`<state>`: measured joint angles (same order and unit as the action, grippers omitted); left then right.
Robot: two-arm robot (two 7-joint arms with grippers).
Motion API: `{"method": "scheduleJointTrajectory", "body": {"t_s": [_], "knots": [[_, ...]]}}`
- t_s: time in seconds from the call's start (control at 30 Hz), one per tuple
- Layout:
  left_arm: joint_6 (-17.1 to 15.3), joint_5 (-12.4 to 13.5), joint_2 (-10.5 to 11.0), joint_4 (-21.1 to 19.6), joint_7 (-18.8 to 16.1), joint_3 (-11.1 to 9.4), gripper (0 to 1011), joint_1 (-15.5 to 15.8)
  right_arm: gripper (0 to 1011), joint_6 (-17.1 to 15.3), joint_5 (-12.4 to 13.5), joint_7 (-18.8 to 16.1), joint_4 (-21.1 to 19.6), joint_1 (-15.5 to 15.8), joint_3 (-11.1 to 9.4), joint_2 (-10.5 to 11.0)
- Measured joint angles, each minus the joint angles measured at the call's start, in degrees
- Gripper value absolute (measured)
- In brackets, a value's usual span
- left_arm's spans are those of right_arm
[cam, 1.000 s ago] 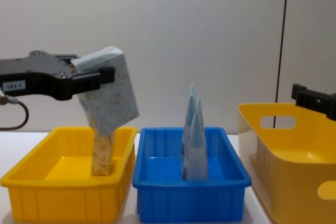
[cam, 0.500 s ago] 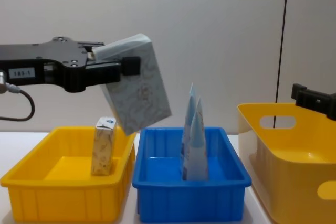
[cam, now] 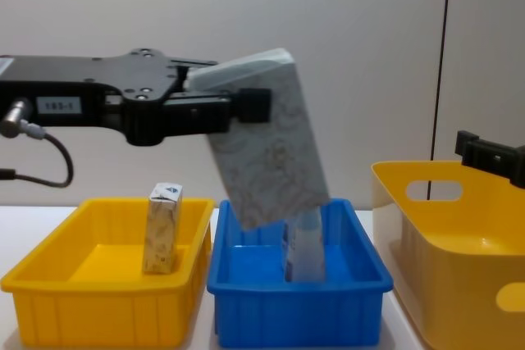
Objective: Bimanual collaborative sorting of washing and personal care products
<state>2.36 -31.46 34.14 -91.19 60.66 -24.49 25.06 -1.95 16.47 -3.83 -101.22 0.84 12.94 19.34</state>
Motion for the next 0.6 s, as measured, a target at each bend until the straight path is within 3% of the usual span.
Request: {"method": "scheduleJointTrajectory", "body": {"t_s": [0.33, 0.6], "knots": [[-2.2, 0.0, -1.6, 0.6, 4.7, -4.5, 364, 4.2, 1002, 0.0, 0.0, 0.0, 0.0, 0.0, 0.0, 0.0], [-3.6, 0.2, -2.9, 1.7, 6.2, -6.9, 364, 6.5, 1002, 0.0, 0.0, 0.0, 0.0, 0.0, 0.0, 0.0]]}}
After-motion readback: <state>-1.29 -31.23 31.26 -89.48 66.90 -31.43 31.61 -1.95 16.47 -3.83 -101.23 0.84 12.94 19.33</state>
